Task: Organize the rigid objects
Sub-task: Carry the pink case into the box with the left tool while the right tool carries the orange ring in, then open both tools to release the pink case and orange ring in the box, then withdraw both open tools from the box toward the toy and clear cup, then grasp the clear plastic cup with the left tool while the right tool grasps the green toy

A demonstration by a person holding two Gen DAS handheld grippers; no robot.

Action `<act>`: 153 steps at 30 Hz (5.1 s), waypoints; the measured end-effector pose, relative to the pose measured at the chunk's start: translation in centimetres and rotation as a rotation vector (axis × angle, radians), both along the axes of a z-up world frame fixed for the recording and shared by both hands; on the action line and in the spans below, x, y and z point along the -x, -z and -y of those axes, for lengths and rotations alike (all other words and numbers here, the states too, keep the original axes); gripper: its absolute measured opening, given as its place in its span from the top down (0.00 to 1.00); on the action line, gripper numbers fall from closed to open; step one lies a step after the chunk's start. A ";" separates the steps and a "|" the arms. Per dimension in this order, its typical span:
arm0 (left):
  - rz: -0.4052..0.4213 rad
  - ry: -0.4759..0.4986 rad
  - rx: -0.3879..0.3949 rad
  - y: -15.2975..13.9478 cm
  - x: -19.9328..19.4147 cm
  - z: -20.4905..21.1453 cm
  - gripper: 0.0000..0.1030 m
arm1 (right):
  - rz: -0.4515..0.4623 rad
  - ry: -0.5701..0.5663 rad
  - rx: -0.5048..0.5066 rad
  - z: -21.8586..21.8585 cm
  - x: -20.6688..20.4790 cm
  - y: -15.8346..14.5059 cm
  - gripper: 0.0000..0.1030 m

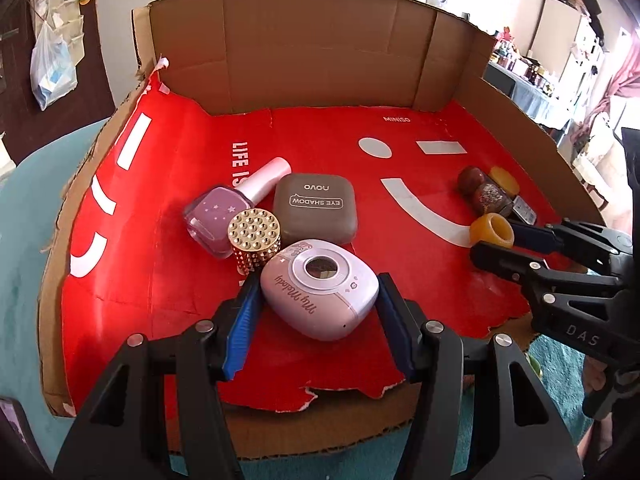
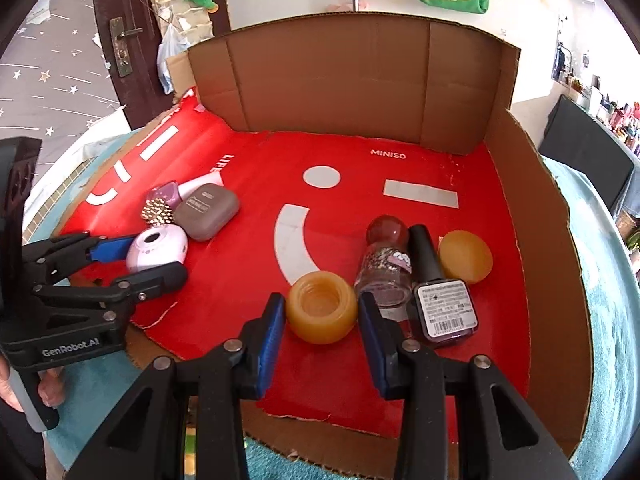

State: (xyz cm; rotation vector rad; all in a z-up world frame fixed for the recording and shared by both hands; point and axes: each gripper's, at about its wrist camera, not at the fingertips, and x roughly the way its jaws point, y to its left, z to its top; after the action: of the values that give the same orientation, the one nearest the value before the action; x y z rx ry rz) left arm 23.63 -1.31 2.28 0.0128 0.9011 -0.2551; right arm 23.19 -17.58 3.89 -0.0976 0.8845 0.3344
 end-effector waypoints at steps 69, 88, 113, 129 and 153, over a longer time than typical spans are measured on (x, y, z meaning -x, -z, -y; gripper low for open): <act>0.117 -0.006 0.091 -4.0 8.1 -0.9 0.00 | 0.173 -0.052 -0.157 2.3 9.8 -5.4 0.00; 0.085 0.011 0.137 -2.8 12.3 -0.1 0.00 | 0.137 0.017 -0.177 4.5 11.4 -3.4 0.00; 0.018 -0.058 0.039 0.0 13.0 -2.3 0.00 | 0.058 0.070 -0.179 5.5 10.2 -0.4 0.00; 0.002 0.082 0.074 0.8 13.9 0.4 0.01 | -0.011 -0.012 -0.205 1.3 8.2 0.3 0.06; 0.035 0.156 0.100 0.5 13.4 1.3 0.53 | -0.082 -0.096 -0.213 -1.3 7.2 0.8 0.50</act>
State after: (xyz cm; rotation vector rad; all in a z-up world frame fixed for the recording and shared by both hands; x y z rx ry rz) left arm 10.27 -2.58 1.81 -0.0054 0.8523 -0.4439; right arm 16.01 -16.27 3.08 0.0713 0.9219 0.5233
